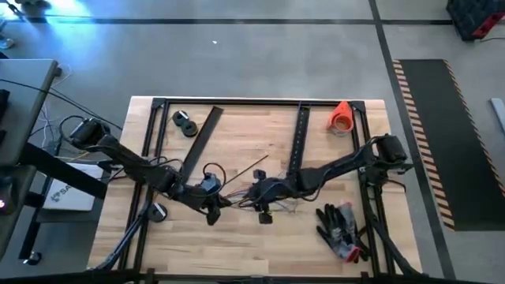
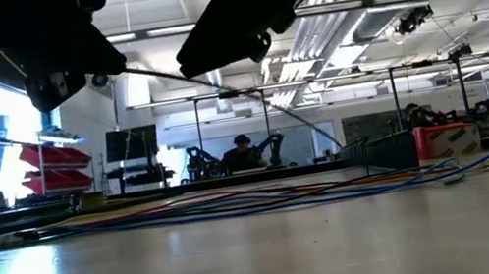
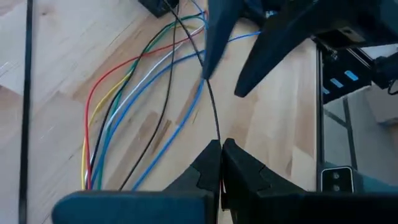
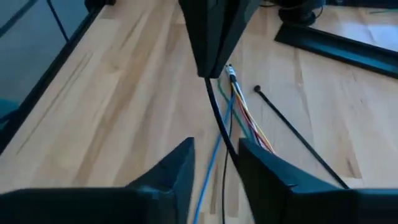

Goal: Ziptie cables
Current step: Wrap the left black zip tie on the cables

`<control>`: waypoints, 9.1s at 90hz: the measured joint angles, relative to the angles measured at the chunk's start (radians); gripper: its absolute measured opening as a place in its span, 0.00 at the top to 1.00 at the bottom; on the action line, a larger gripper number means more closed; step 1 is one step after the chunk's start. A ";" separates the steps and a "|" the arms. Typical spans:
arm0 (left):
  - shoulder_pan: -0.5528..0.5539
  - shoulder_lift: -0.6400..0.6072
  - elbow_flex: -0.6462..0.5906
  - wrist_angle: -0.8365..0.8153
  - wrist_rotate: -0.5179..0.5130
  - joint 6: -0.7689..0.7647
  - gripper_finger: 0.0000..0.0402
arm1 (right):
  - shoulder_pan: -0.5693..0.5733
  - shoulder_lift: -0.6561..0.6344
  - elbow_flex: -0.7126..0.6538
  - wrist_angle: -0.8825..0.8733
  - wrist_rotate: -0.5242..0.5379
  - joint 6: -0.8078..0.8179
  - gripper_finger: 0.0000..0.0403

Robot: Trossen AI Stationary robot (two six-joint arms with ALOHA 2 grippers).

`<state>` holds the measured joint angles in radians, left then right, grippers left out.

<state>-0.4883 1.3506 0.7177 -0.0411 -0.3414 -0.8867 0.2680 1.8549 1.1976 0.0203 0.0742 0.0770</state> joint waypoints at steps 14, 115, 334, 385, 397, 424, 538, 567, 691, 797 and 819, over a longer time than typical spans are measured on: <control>0.000 0.000 0.000 0.000 0.001 0.006 1.00 | 0.000 0.000 0.000 -0.010 0.000 0.003 0.98; -0.006 -0.001 0.000 -0.003 0.052 -0.010 1.00 | -0.019 0.114 0.000 0.189 -0.075 -0.051 0.60; -0.240 -0.115 0.039 -0.138 -0.173 0.050 0.84 | 0.051 0.721 0.929 -0.525 -0.072 -0.111 0.69; -0.310 -0.178 0.039 -0.109 -0.222 0.077 0.84 | 0.099 0.617 0.903 -0.525 0.131 -0.186 1.00; -0.346 -0.208 0.039 -0.102 -0.288 0.128 0.84 | 0.128 0.561 0.905 -0.566 0.140 -0.178 1.00; -0.402 -0.183 0.040 -0.091 -0.419 0.158 0.84 | 0.202 0.329 0.875 -0.606 0.349 -0.182 1.00; -0.142 0.307 0.115 -0.491 0.039 -0.047 0.54 | 0.453 -0.171 -0.232 1.029 0.390 -0.354 1.00; -0.090 0.282 0.101 -0.524 -0.034 -0.015 0.54 | 0.433 -0.171 -0.230 0.998 0.382 -0.324 1.00; 0.072 0.118 0.081 -0.340 0.281 0.078 1.00 | 0.298 0.057 -0.230 1.405 0.180 -0.316 1.00; 0.052 0.184 0.080 -0.291 0.148 0.009 0.84 | 0.184 0.325 -0.284 1.545 0.162 -0.103 1.00; 0.089 0.281 0.080 -0.298 0.149 0.043 0.58 | 0.186 0.325 -0.256 1.546 0.158 -0.111 1.00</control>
<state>-0.3998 1.6316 0.7975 -0.3393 -0.1923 -0.8438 0.4538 2.1799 0.9420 1.5661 0.2321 -0.0338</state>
